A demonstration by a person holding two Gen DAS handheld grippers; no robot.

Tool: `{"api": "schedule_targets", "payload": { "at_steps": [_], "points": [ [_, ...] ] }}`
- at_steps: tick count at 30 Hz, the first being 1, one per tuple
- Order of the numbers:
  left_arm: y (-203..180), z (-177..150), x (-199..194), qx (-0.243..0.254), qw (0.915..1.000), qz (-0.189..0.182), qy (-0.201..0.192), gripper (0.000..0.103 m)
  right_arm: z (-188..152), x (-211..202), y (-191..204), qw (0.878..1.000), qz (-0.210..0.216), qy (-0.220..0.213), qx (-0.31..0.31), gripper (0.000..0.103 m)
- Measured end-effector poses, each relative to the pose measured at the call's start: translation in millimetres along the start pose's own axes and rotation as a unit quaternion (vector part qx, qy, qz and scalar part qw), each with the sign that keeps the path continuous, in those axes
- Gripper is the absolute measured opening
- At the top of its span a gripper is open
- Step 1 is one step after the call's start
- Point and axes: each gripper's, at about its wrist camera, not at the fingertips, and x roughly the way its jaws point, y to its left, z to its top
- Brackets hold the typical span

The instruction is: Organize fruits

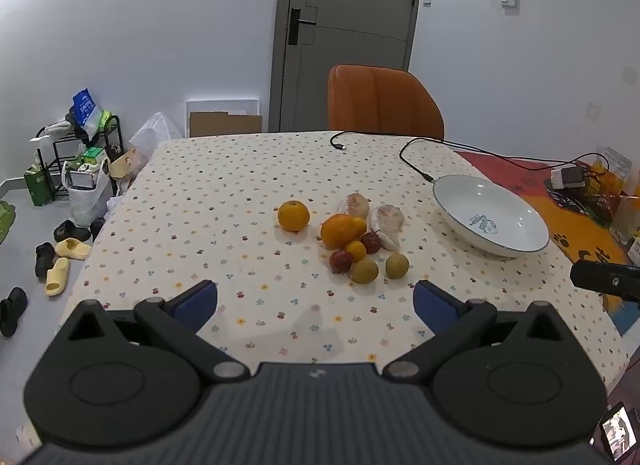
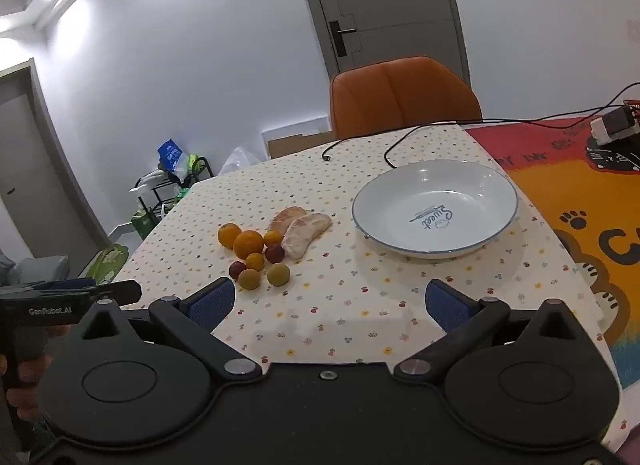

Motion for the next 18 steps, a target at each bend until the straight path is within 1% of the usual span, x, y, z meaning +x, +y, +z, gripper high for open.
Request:
{"api": "schedule_targets", "payload": {
  "at_steps": [1,18],
  "points": [
    [-12.2,-4.0,1.7,0.014,0.9998,0.014,-0.006,0.103,-1.8,-5.2,-10.5,1.000,-0.012,-0.004,0.004,0.103],
    [-7.0,-5.2,-0.4,0.008,0.9999,0.010,-0.004,0.103,-3.5,-2.7,-6.1,1.000,-0.020,0.000,-0.009,0.103]
  ]
}}
